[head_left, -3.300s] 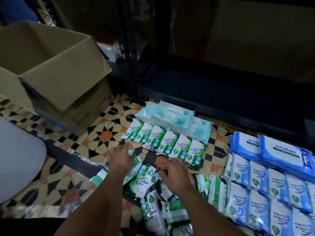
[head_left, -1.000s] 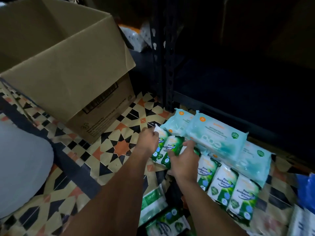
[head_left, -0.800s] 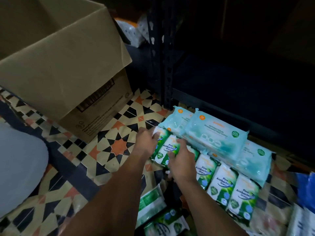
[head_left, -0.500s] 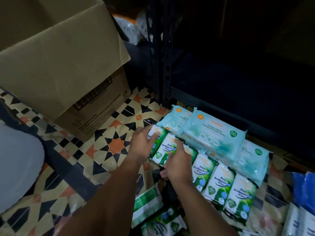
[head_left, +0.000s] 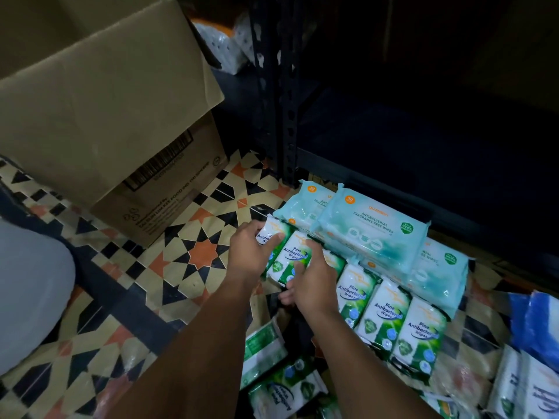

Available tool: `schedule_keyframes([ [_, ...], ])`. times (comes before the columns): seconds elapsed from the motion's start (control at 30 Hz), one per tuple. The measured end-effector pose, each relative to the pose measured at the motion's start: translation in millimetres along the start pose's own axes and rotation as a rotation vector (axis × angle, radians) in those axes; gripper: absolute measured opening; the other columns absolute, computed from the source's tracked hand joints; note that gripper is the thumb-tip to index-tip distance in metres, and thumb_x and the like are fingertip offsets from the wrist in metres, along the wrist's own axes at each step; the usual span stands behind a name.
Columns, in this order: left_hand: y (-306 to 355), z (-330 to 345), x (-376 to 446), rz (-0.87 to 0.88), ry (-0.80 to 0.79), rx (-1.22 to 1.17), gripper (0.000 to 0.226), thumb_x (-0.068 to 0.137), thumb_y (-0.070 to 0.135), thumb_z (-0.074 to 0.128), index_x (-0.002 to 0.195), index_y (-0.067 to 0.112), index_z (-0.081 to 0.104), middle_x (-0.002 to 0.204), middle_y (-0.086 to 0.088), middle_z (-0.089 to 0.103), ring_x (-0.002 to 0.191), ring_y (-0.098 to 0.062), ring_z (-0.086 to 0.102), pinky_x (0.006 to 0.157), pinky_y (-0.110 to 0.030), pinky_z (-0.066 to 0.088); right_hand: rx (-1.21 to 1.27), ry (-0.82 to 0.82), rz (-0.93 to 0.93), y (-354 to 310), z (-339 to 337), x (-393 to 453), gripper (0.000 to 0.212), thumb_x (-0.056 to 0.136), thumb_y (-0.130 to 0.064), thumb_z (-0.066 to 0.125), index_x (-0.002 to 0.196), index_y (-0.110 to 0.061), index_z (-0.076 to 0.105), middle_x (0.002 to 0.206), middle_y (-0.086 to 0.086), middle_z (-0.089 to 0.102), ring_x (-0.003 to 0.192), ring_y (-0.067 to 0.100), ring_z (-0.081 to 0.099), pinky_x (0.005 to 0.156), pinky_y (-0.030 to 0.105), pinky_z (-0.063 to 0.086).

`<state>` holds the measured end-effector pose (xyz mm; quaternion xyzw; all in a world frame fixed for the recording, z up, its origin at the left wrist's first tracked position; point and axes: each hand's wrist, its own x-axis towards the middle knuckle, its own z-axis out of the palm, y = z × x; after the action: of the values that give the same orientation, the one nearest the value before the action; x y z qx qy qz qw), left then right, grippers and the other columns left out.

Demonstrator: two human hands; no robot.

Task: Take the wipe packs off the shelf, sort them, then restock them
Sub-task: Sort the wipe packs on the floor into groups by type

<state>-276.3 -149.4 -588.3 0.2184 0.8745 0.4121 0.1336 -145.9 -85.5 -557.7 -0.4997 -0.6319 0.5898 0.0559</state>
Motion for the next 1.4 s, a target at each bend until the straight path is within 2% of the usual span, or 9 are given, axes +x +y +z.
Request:
schedule_keyframes([
  [0.3, 8.3, -8.6, -4.6, -0.016, -0.097, 0.055, 0.043, 0.091, 0.041, 0.07, 0.125, 0.015, 0.068, 0.111, -0.009, 0.072, 0.106, -0.03, 0.066, 0.087, -0.031, 0.05, 0.107, -0.168, -0.021, -4.1, -22.9, -13.6, 0.062, 0.103, -0.004, 0.052, 0.153, -0.032, 0.029, 0.08, 0.015, 0.07, 0.059, 0.033, 0.072, 0.059, 0.04, 0.062],
  [0.43, 7.6, -21.5, -15.3, -0.124, -0.15, -0.003, 0.059, 0.088, 0.042, 0.071, 0.139, 0.017, 0.056, 0.125, 0.001, 0.069, 0.111, -0.018, 0.065, 0.097, -0.033, 0.052, 0.093, -0.171, -0.073, 4.8, -40.7, -26.6, 0.049, 0.101, -0.002, 0.055, 0.144, -0.023, 0.043, 0.076, 0.013, 0.069, 0.055, 0.031, 0.069, 0.064, 0.047, 0.062],
  [0.57, 10.7, -35.6, -38.2, -0.07, -0.181, -0.057, 0.053, 0.092, 0.018, 0.071, 0.142, 0.019, 0.052, 0.13, 0.006, 0.064, 0.107, -0.006, 0.059, 0.087, -0.012, 0.044, -0.043, -0.173, -0.19, 14.4, -56.4, -54.0, 0.03, 0.102, -0.006, 0.054, 0.13, -0.017, 0.057, 0.076, 0.01, 0.07, 0.054, 0.028, 0.067, 0.056, 0.041, 0.061],
  [0.67, 6.0, -44.4, -62.9, -0.028, -0.12, -0.081, 0.062, 0.094, 0.017, 0.069, 0.149, 0.029, 0.043, 0.147, 0.007, 0.049, 0.128, -0.008, 0.046, 0.108, -0.032, 0.041, -0.176, -0.173, -0.241, 26.1, -60.0, -76.0, 0.022, 0.102, -0.008, 0.054, 0.118, -0.018, 0.064, 0.077, 0.009, 0.069, 0.051, 0.023, 0.062, 0.053, 0.037, 0.057],
  [0.77, -4.3, -51.3, -101.3, 0.03, -0.042, 0.083, 0.058, 0.095, 0.026, 0.067, 0.147, 0.034, 0.044, 0.143, 0.01, 0.047, 0.135, -0.014, 0.038, 0.115, -0.042, 0.032, -0.416, -0.109, -0.325, 39.8, -55.8, -96.5, 0.016, 0.099, -0.019, 0.062, 0.114, -0.016, 0.068, 0.082, -0.004, 0.064, 0.066, 0.012, 0.06, 0.066, 0.032, 0.054],
  [0.87, -16.0, -57.6, -138.4, 0.104, -0.197, 0.158, 0.059, 0.092, 0.028, 0.068, 0.146, 0.033, 0.045, 0.141, 0.005, 0.05, 0.134, -0.019, 0.041, 0.116, -0.046, 0.033, -0.677, -0.122, -0.346, 57.5, -49.9, -116.2, 0.046, 0.09, -0.046, 0.07, 0.129, -0.025, 0.058, 0.115, -0.003, 0.056, 0.109, 0.017, 0.054, 0.095, 0.036, 0.049],
  [0.97, -30.6, -61.6, -158.6, 0.107, -0.474, 0.34, 0.078, 0.08, 0.034, 0.069, 0.151, 0.034, 0.037, 0.149, 0.002, 0.04, 0.136, -0.019, 0.032, 0.116, -0.049, 0.027, -0.937, -0.251, -0.398, 76.6, -45.6, -128.2, 0.079, 0.084, -0.06, 0.068, 0.15, -0.033, 0.034, 0.155, -0.002, 0.032, 0.144, 0.028, 0.023, 0.116, 0.044, 0.025],
  [1.17, -36.8, -61.7, -176.5, 0.162, -0.552, 0.54, 0.095, 0.072, 0.042, 0.069, 0.156, 0.038, 0.025, 0.14, 0.004, 0.031, 0.131, -0.02, 0.029, 0.113, -0.046, 0.031, -1.073, -0.331, -0.483, 86.9, -41.5, -139.4, 0.086, 0.089, -0.042, 0.071, 0.155, -0.032, 0.017, 0.156, -0.003, 0.035, 0.143, 0.03, 0.023, 0.117, 0.049, 0.018],
  [1.4, -16.2, -52.8, -170.2, 0.182, -0.592, 0.654, 0.095, 0.07, 0.037, 0.074, 0.154, 0.026, 0.033, 0.138, -0.009, 0.052, 0.128, -0.032, 0.048, 0.105, -0.043, 0.046, -1.174, -0.371, -0.447, 82.5, -34.2, -133.4, 0.083, 0.084, -0.029, 0.078, 0.149, -0.016, 0.029, 0.144, 0.01, 0.035, 0.134, 0.034, 0.035, 0.109, 0.047, 0.035],
])
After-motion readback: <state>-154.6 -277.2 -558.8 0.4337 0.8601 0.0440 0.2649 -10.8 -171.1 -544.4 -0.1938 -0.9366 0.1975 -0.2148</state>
